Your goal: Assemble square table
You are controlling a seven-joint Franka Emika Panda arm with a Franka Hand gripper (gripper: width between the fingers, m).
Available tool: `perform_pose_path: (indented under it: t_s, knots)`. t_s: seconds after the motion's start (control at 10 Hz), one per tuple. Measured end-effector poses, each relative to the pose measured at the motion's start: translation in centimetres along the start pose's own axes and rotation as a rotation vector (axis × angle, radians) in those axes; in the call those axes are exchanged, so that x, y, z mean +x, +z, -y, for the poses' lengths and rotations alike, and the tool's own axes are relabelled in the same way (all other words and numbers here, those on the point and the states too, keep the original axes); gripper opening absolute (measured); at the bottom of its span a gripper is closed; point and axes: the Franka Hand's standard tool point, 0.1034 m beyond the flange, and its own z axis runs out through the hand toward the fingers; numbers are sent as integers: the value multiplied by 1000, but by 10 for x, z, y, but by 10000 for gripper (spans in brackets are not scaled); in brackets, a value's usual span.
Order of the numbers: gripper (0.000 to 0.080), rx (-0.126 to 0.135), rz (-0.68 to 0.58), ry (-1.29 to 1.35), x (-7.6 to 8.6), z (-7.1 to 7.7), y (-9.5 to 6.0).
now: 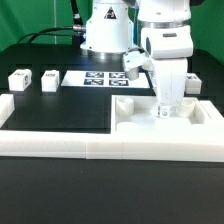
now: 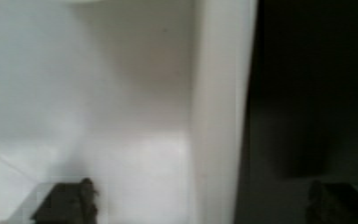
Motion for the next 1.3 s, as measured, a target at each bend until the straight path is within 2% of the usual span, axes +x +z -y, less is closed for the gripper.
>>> perform_pose_path:
  t_s: [0.1, 0.2, 0.8, 1.1, 1.2, 1.3]
  knots:
    - [637, 0, 0, 0, 0, 0, 0]
    - [646, 0, 0, 0, 0, 0, 0]
    - [649, -1, 0, 2, 0, 0, -1]
    - [649, -65, 6, 116, 18, -10, -39]
    - [649, -86, -2, 242, 31, -12, -50]
    - [649, -106, -15, 392, 50, -13, -60]
